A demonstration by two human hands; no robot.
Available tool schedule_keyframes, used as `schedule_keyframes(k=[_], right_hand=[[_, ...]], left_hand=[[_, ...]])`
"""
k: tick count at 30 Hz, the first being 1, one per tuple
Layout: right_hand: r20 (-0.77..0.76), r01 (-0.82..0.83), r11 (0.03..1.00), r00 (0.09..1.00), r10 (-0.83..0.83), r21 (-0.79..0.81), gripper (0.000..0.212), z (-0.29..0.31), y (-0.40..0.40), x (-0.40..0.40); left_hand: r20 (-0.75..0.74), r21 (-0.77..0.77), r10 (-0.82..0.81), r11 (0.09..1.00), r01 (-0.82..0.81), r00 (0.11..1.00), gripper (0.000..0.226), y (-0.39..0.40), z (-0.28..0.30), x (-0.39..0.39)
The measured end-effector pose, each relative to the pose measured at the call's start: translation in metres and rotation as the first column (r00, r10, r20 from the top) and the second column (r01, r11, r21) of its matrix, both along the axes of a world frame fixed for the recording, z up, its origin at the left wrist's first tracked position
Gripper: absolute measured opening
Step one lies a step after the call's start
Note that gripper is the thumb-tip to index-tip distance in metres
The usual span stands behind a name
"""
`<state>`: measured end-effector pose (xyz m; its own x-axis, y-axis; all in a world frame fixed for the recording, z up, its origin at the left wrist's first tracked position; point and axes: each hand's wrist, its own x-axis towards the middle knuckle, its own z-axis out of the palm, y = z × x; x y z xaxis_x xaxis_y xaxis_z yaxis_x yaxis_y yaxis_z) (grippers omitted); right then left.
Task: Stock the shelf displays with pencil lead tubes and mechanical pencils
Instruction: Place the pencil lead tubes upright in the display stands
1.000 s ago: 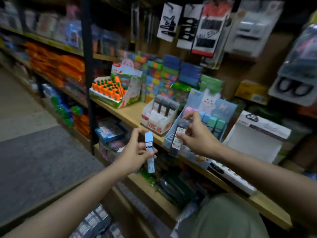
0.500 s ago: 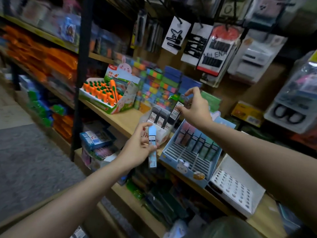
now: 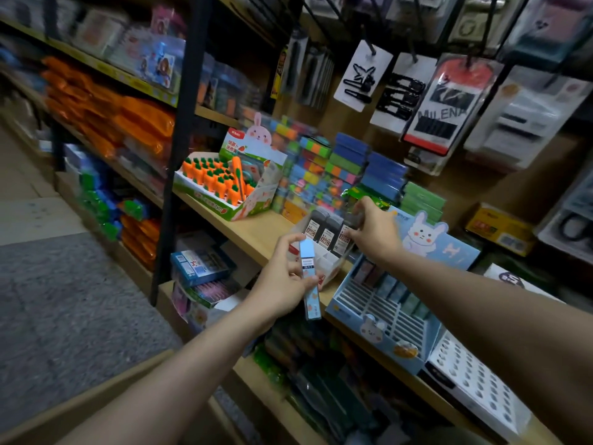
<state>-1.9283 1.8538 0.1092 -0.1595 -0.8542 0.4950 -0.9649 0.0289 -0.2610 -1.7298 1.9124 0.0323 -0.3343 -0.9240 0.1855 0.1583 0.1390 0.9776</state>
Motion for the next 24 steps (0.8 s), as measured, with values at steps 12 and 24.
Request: schedule_keyframes(k=[12, 24], right_hand=[[0.173, -0.18, 0.983, 0.968, 0.183, -0.036, 0.023, 0.011, 0.056, 0.015], [0.283, -0.097, 0.994, 0.953, 0.109, -0.057, 0.034, 0.026, 0.142, -0.053]], left_hand=[[0.006, -0.06, -0.105, 0.993, 0.105, 0.994, 0.04, -0.001, -0.014, -0.014], [0.523, -0.623, 0.175, 0.747, 0.234, 0.834, 0.041, 0.035, -0.036, -0.05]])
